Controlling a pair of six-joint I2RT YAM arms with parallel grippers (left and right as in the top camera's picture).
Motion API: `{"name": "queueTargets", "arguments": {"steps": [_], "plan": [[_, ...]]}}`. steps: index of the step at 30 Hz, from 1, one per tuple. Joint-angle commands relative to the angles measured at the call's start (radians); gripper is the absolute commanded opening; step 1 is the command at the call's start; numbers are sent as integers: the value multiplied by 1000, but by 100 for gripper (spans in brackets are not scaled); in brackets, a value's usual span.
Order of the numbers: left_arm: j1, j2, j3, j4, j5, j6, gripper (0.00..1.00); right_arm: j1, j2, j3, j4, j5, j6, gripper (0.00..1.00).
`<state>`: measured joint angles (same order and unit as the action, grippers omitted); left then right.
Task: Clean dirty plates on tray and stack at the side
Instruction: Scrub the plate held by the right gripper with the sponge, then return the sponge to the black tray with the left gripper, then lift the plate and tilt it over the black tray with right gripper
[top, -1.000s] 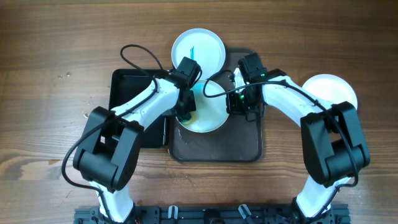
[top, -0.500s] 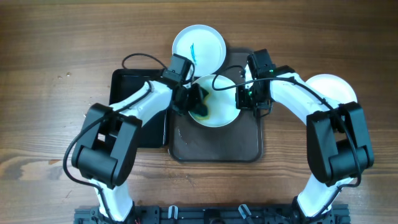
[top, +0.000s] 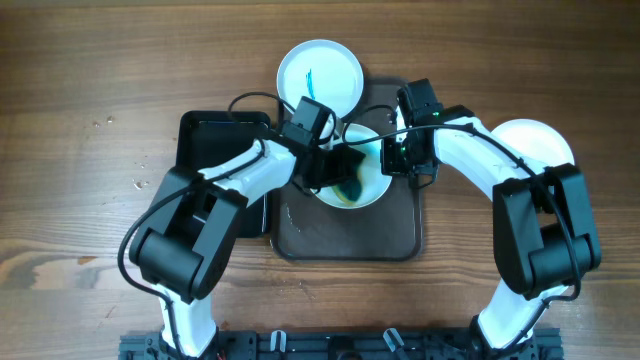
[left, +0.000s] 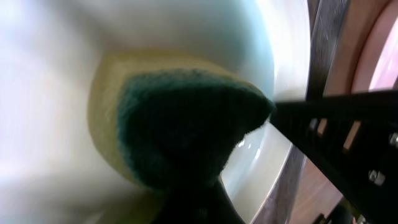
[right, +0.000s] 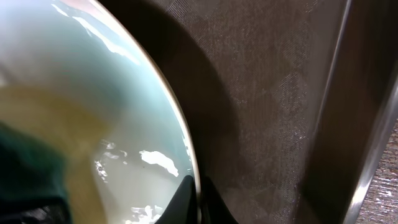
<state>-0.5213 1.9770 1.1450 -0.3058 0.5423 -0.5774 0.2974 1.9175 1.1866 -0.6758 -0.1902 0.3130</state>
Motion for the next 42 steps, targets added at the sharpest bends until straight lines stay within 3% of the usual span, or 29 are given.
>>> {"name": "queueTargets", "arguments": {"steps": [1,8,16,20,23,28,31,33,37,42], "plan": [[-31,22,-13,-54,11,20,4,19,24,-17,-20,-13,-22,4],[75,-77,63,-353,-253,19,4,19,24,-17,-23,-13,-22,4],[233,-367,78,-494,-196,84,4,19,24,-17,-20,-13,-21,4],[341,-402,73,-657,-502,104,4,19,24,-17,-13,-12,-22,4],[369,-376,20,-642,-599,145,4,19,24,-17,5,-13,-23,4],[373,-306,-92,-525,-584,147,4,19,20,-16,4,-12,-26,4],[373,-314,-88,-512,-575,148,21,19,-11,-5,-33,-12,-53,4],[381,-335,-61,-518,-531,148,39,19,-66,15,-82,-7,-82,4],[430,-397,-14,-555,-428,148,52,24,-135,95,-201,20,-104,4],[584,-516,58,-666,-375,148,74,127,-137,309,-370,169,-134,4]]}}
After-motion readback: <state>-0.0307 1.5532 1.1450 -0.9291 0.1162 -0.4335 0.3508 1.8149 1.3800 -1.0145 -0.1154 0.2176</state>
